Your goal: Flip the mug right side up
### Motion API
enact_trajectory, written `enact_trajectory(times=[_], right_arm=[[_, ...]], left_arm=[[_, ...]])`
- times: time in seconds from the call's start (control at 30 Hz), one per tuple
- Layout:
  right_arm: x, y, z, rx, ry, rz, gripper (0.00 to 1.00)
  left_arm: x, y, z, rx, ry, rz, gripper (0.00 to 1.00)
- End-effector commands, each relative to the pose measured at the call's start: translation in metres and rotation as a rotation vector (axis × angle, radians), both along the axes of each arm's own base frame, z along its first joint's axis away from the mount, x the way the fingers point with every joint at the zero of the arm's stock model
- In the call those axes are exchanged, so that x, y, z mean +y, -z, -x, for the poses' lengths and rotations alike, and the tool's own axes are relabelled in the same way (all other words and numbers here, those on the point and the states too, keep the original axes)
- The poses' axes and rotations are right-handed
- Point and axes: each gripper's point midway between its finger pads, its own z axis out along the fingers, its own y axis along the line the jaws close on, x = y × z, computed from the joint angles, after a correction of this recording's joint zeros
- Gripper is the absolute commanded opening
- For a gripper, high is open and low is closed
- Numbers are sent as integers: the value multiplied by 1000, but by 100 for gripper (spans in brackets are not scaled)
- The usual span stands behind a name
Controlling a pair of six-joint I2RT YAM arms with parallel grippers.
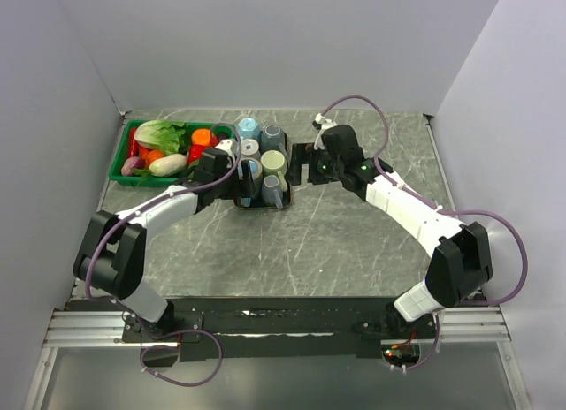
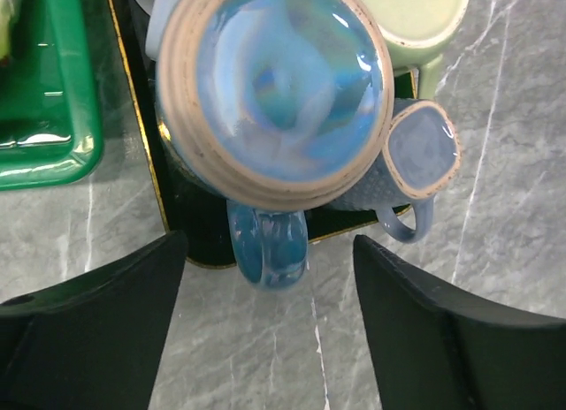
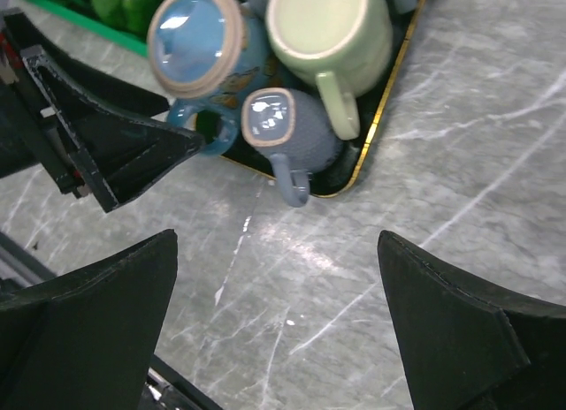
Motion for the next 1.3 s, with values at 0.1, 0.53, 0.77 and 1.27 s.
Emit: enact_trajectory(times=[0.1, 0.53, 0.77, 1.27], right_arm=[[-23, -14, -5, -29, 105, 18, 100], [-27, -8, -10, 0, 133, 35, 100], [-29, -2, -9, 14, 146, 41, 100], [-32, 1, -7, 32, 170, 33, 100]], left_arm=[[-11, -15, -30, -93, -19, -18, 70], [-8, -1, -28, -99, -72, -109, 51], [-7, 8, -27, -79, -76, -128, 43], [2, -6, -25, -88, -108, -175, 1]])
